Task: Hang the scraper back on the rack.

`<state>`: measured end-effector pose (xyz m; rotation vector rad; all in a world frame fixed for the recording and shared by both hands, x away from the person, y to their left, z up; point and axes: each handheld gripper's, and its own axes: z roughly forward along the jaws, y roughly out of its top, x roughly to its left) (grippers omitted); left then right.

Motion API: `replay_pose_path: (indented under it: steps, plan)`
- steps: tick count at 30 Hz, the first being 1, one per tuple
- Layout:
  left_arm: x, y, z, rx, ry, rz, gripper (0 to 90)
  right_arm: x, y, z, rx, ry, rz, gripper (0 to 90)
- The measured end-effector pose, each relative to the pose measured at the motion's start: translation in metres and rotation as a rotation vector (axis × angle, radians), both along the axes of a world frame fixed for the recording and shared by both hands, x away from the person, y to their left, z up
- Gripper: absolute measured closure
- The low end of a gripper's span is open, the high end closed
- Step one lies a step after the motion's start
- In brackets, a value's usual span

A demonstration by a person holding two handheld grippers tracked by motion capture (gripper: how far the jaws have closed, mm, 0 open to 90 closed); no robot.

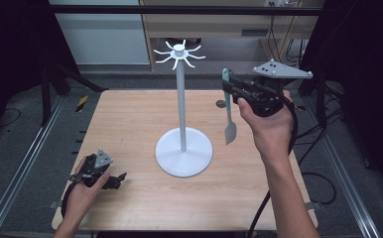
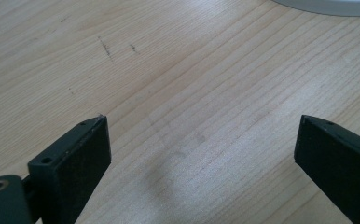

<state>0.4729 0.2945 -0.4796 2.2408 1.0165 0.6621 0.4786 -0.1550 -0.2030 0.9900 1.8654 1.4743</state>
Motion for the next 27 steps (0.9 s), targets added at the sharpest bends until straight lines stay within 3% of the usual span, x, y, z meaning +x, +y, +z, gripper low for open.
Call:
replay_pose_path:
  steps: [19, 27]
  plan:
    - [-0.001, -0.002, -0.001, 0.007, 0.001, -0.006, 3.4, -0.004, 0.019, 0.022, 0.007, -0.046, 0.05, 74.3]
    - [-0.002, -0.002, -0.001, 0.008, 0.001, -0.006, 3.4, -0.011, 0.032, 0.022, -0.004, -0.056, 0.082, 74.3]
